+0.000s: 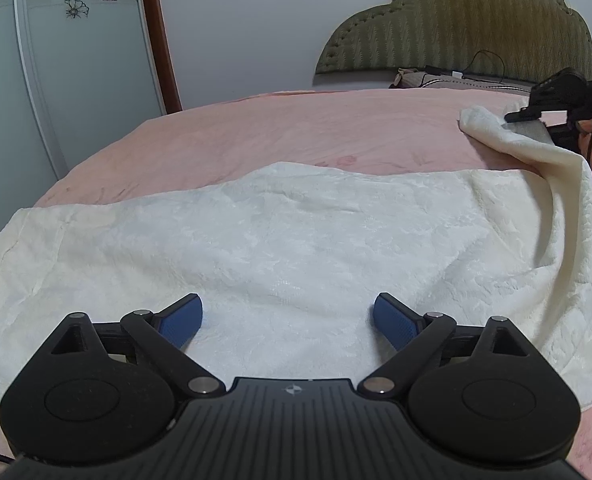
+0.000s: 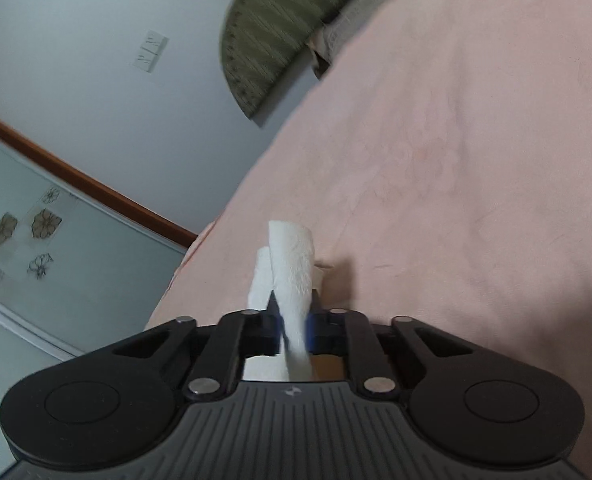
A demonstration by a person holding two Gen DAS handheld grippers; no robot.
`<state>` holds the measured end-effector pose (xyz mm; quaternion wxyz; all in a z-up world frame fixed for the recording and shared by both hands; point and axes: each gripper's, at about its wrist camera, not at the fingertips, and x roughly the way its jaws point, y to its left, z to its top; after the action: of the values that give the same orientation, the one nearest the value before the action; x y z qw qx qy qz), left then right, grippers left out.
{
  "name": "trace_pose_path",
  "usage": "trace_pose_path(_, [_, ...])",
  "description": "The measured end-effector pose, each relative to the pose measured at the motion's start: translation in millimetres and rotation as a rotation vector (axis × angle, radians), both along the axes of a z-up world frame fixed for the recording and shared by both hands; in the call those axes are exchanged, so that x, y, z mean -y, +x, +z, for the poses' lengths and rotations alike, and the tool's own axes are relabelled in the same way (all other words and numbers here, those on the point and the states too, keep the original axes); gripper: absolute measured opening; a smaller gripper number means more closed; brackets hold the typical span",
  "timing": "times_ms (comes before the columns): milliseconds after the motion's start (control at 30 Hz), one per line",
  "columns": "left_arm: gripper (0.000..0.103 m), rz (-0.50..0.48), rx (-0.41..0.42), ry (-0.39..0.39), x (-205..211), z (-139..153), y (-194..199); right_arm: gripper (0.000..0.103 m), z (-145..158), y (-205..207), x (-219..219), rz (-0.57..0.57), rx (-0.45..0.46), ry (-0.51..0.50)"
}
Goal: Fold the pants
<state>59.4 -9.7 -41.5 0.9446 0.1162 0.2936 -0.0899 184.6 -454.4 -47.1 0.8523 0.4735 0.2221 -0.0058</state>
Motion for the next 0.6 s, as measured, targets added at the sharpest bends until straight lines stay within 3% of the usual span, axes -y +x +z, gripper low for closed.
trace_pose_path(200, [0.094, 0.000, 0.002, -0.001, 0, 0, 0, 0.007, 48, -85, 8, -0.112, 0.087, -0.139])
trace_pose_path(333, [0.088, -0.021, 0.061, 0.037, 6, 4, -12, 0.007, 65, -160, 23, -0.215, 0.129, -0.146])
trace_pose_path(400, [0.088, -0.088, 0.131, 0.073, 16, 11, -30, 0.007, 67, -195, 28, -0.265, 0.131, -0.143])
trace_pose_path(600, [0.090, -0.467, 0.250, 0.095, 58, 31, -95, 0.007, 46, -273, 34, -0.371, 0.102, -0.075])
